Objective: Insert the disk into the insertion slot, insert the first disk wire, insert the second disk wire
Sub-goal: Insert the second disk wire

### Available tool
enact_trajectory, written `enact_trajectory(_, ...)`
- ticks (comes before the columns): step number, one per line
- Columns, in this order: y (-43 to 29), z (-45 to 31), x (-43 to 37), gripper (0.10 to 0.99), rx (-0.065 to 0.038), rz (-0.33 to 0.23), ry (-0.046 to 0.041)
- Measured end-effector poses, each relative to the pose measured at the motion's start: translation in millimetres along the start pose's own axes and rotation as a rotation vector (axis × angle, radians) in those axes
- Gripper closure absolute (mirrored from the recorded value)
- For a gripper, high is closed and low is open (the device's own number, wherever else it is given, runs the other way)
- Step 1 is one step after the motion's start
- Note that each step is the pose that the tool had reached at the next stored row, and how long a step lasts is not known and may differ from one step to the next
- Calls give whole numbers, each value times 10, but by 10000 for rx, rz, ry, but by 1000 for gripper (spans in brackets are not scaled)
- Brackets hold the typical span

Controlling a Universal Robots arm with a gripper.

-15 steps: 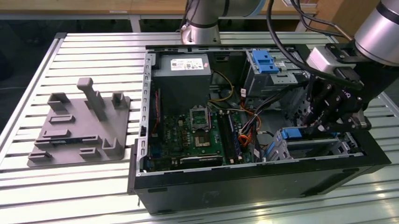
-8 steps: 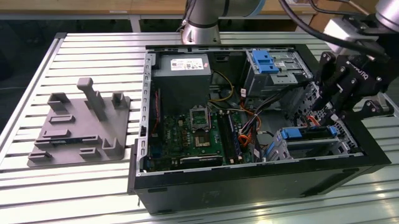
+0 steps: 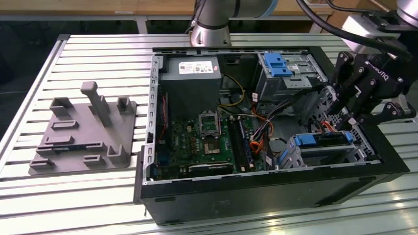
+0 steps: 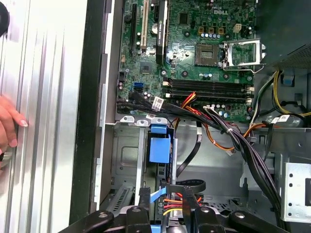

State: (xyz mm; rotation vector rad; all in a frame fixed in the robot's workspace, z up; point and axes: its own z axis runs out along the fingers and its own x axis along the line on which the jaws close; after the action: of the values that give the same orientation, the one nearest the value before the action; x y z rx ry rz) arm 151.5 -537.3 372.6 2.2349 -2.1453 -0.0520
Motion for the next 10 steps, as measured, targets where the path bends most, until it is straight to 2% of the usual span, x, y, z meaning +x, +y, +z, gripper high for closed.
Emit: enact_trajectory(10,0,-4,0,706,0,0,1)
